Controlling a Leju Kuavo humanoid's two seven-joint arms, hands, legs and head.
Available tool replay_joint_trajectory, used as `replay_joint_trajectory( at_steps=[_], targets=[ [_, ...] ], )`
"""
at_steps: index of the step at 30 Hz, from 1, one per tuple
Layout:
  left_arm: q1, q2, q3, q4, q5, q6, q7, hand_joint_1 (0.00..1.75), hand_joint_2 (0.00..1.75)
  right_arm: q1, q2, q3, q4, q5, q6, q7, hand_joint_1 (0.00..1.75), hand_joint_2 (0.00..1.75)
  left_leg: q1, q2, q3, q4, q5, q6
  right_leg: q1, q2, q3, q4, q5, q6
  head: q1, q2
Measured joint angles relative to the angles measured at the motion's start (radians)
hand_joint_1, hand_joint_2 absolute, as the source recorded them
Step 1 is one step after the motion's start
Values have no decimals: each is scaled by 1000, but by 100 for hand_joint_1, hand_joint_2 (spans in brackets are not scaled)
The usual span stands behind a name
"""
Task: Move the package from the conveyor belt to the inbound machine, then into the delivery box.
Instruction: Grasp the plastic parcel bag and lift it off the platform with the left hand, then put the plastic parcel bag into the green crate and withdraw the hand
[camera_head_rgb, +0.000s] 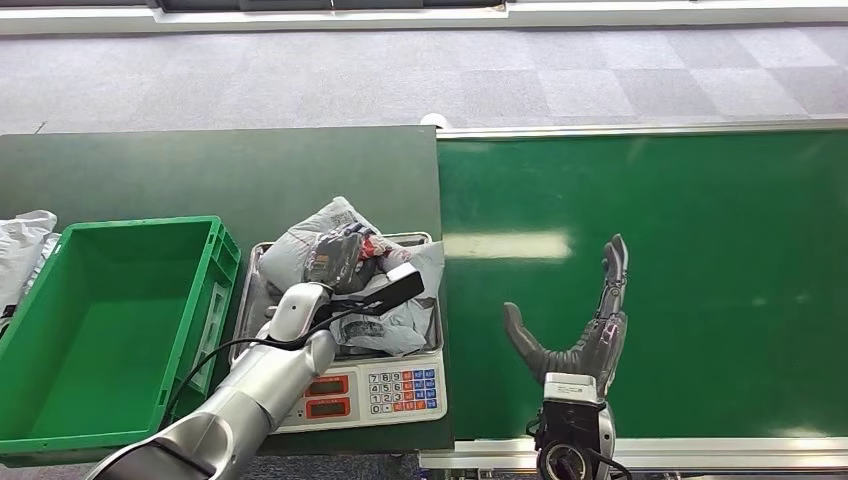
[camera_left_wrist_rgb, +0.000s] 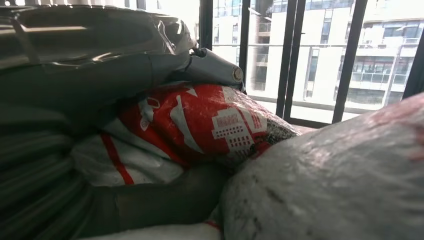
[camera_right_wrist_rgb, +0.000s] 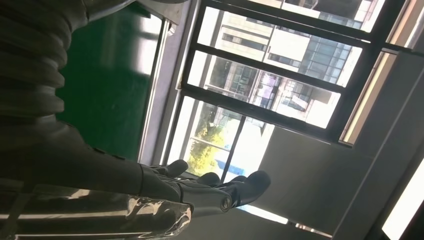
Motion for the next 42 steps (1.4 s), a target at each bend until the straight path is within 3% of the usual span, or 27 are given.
replay_joint_trajectory(
  at_steps=[4, 11, 14, 18, 24, 28, 31, 35, 42],
  targets=[
    [13, -3, 33, -18, 111, 46, -138, 165, 175, 6, 0, -3, -1, -10, -1, -1, 0, 175, 0, 0, -2, 0, 0, 0, 0, 0, -2, 0, 0, 0, 0, 0],
    [92, -3, 54, -148, 282, 74, -277, 162, 175, 15, 0, -9, -1, -30, 9, -4, 0, 175, 0, -1, -9, 1, 1, 0, 0, 0, -9, 0, 0, 0, 0, 0],
    [166, 4, 52, -284, 371, 101, -321, 164, 175, 20, 0, -11, -1, -46, 14, -12, 0, 175, 0, -1, -15, 1, 1, 0, 0, 0, -14, 0, 0, 0, 0, 0],
    [268, 28, 38, -510, 471, 179, -371, 145, 175, 28, 0, -13, 0, -60, 14, -25, 0, 175, 0, -1, -20, 1, 0, 0, 0, 0, -20, 0, 0, 0, 0, 0],
    [378, 82, 29, -800, 527, 261, -415, 167, 175, 48, 0, -17, 0, -80, 10, -32, 0, 175, 0, -1, -23, 1, 0, 0, 0, 0, -23, 0, -1, 0, 0, 0],
    [444, 110, 36, -994, 611, 335, -556, 170, 175, 58, 1, -20, 2, -91, 11, -32, 0, 175, 0, 0, -24, 1, 0, 0, 0, 0, -23, 0, -1, 0, 0, 0],
    [491, 115, 64, -1136, 668, 340, -659, 172, 175, 62, 5, -20, 4, -98, 12, -34, 0, 175, 0, -1, -24, 1, 0, 0, 0, 0, -24, 0, -1, 1, 0, 0],
    [511, 123, 149, -1234, 698, 339, -637, 172, 175, 67, 11, -20, 5, -101, 15, -37, 0, 175, 0, -1, -23, 1, 0, 0, 0, 0, -23, 0, -1, 0, 0, 0],
    [484, 186, 317, -1215, 772, 310, -528, 173, 175, 74, 14, -20, 5, -108, 23, -34, 0, 175, 1, 0, -22, 1, 1, -1, 1, 0, -23, 1, -1, 0, 0, 0]
  ],
)
